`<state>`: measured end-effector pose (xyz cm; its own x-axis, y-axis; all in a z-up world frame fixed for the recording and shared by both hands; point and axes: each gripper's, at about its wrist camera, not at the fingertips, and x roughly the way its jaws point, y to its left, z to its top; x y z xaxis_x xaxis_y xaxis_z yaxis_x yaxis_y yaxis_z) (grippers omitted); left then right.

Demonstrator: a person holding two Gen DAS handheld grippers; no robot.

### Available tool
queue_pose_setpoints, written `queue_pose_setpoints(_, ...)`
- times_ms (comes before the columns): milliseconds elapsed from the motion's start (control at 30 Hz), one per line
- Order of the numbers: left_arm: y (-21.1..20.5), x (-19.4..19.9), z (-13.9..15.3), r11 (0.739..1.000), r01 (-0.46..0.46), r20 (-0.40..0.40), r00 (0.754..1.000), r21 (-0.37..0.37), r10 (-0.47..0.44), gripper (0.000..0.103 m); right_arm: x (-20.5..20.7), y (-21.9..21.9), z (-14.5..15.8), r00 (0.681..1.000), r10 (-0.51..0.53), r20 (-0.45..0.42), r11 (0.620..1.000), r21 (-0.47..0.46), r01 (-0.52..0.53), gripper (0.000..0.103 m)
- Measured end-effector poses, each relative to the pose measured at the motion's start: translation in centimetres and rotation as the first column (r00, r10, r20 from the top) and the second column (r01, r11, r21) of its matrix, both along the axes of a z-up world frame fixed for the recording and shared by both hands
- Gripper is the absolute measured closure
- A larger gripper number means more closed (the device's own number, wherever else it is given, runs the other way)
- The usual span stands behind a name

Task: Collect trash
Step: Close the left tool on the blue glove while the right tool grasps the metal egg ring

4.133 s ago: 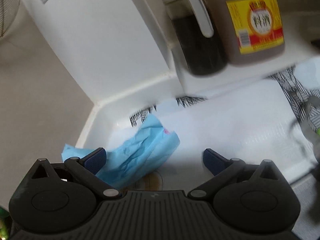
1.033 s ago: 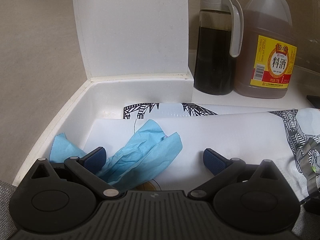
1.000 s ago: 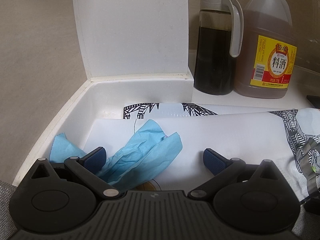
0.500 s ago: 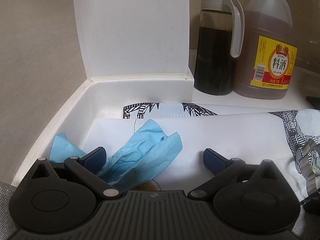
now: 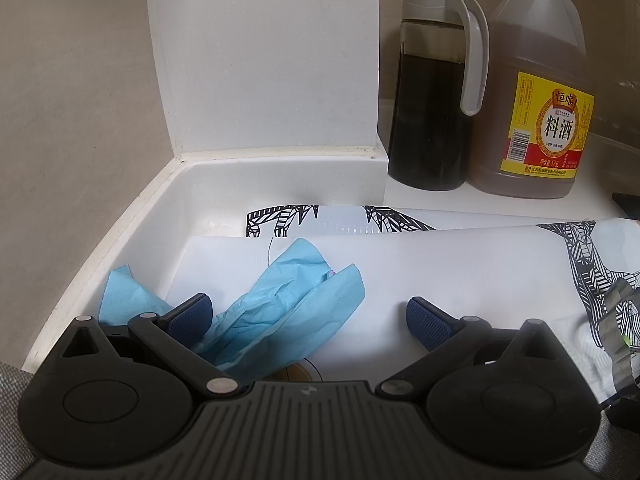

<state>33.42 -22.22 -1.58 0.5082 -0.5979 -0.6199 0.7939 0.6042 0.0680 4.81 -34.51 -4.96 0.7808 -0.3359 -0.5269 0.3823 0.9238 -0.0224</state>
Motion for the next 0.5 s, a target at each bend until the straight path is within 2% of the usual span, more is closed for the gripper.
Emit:
queue_pose_setpoints(200, 0.0, 0.0, 0.0, 1.000, -0.002, 0.006, 1.000, 0.003, 0.002, 0.000, 0.0, -0.1, 0.1, 1.000, -0.001, 0.002, 1.000, 0.000, 0.001, 0.000)
queue_pose_setpoints(233, 0.0, -0.1, 0.1, 1.000, -0.008, 0.014, 1.000, 0.005, 0.008, 0.001, -0.1, -0.1, 0.1, 1.000, -0.009, 0.004, 1.000, -0.002, 0.009, 0.001)
queue_pose_setpoints(267, 0.0, -0.3, 0.1, 1.000, -0.018, 0.029, 0.999, 0.006, 0.018, 0.008, -0.3, -0.1, 0.2, 1.000, -0.017, 0.010, 1.000, -0.001, 0.017, 0.001)
queue_pose_setpoints(300, 0.1, -0.5, 0.2, 1.000, -0.028, 0.045, 0.999, 0.003, 0.028, 0.014, -0.5, -0.3, 0.3, 0.999, -0.026, 0.023, 1.000, -0.001, 0.026, 0.008)
queue_pose_setpoints(333, 0.2, -0.6, 0.4, 0.999, -0.033, 0.055, 0.998, -0.001, 0.033, 0.034, -0.8, -0.4, 0.4, 0.999, -0.036, 0.039, 0.999, 0.000, 0.036, 0.021)
queue_pose_setpoints(400, 0.2, -0.6, 0.6, 0.999, -0.043, 0.049, 0.998, -0.005, 0.043, 0.036, -1.2, -0.6, 0.4, 0.997, -0.046, 0.062, 0.999, 0.010, 0.045, 0.032)
queue_pose_setpoints(433, 0.2, -0.5, 0.7, 0.999, -0.051, 0.045, 0.998, -0.007, 0.051, 0.037, -1.3, -0.7, 0.4, 0.996, -0.048, 0.070, 0.999, 0.015, 0.047, 0.042)
queue_pose_setpoints(500, 0.1, -0.7, 0.8, 0.999, -0.053, 0.057, 0.997, -0.011, 0.054, 0.041, -1.6, -0.8, 0.5, 0.995, -0.045, 0.086, 0.999, 0.026, 0.043, 0.043)
